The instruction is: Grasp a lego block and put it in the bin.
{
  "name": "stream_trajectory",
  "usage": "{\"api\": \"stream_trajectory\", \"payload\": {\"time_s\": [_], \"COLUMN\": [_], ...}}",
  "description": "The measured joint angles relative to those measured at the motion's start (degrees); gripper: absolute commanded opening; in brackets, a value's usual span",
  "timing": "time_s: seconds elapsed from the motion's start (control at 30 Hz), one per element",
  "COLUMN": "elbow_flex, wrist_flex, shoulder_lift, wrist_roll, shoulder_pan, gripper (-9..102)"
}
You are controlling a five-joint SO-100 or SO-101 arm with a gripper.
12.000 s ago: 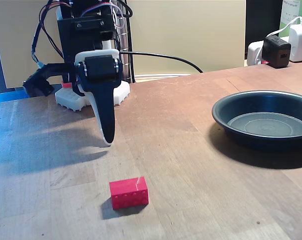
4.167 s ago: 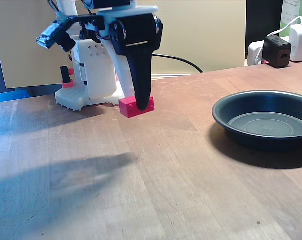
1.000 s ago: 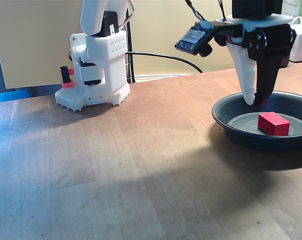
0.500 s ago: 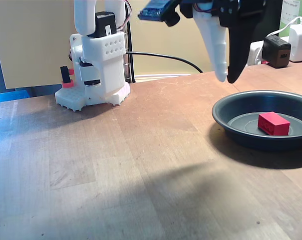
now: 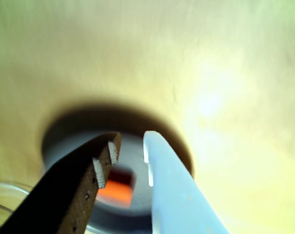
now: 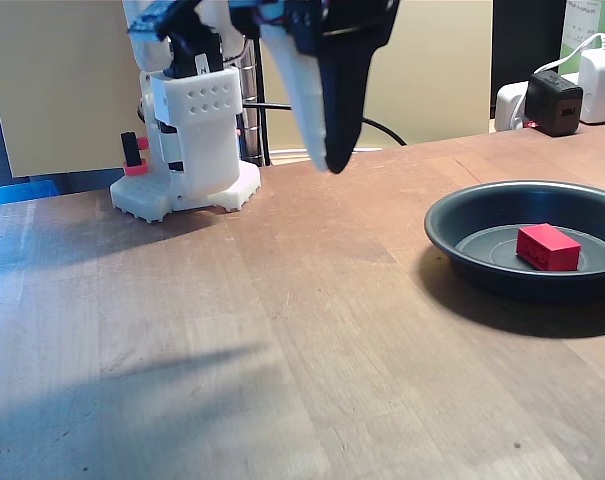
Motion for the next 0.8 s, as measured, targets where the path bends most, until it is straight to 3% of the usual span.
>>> {"api": "stream_trajectory", "payload": {"time_s": [0.17,0.47,0.8], "elbow_flex": [16.2,30.1,37.0], "wrist_flex": [-10.0,-22.4,-28.1], "shoulder_lift": [12.3,16.8,17.0], "wrist_roll": [-4.2,-25.1,-27.3], "shoulder_pan": [4.7,18.0,21.0], "gripper": [0,0,0]}}
